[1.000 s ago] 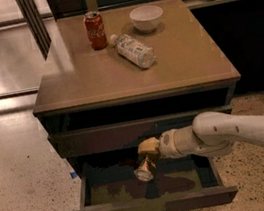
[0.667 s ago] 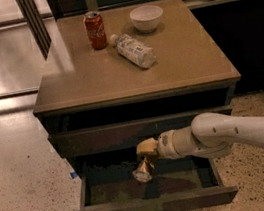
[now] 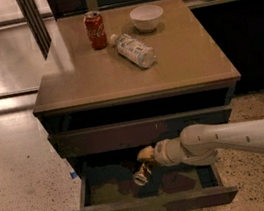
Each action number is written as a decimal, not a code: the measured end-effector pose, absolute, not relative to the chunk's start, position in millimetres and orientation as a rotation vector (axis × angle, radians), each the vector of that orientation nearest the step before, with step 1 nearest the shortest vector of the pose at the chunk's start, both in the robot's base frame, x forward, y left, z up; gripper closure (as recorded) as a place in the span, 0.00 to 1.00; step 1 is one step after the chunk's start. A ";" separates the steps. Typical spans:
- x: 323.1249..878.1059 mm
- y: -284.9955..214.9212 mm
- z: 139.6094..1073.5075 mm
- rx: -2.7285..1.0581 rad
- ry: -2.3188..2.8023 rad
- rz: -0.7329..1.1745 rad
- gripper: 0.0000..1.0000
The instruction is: Place orange can into middle drawer
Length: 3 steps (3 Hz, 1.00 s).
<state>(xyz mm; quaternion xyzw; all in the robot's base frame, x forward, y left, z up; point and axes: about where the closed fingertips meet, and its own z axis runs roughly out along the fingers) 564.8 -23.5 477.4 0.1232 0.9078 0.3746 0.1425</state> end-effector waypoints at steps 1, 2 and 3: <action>573.5 -26.2 440.5 0.441 2.648 1.033 1.00; 578.0 -31.5 412.8 0.525 2.664 0.982 1.00; 578.1 -31.7 411.9 0.526 2.664 0.980 0.81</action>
Offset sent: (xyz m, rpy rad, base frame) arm 0.0196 -0.0189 -0.0964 -0.0876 0.1226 -0.1724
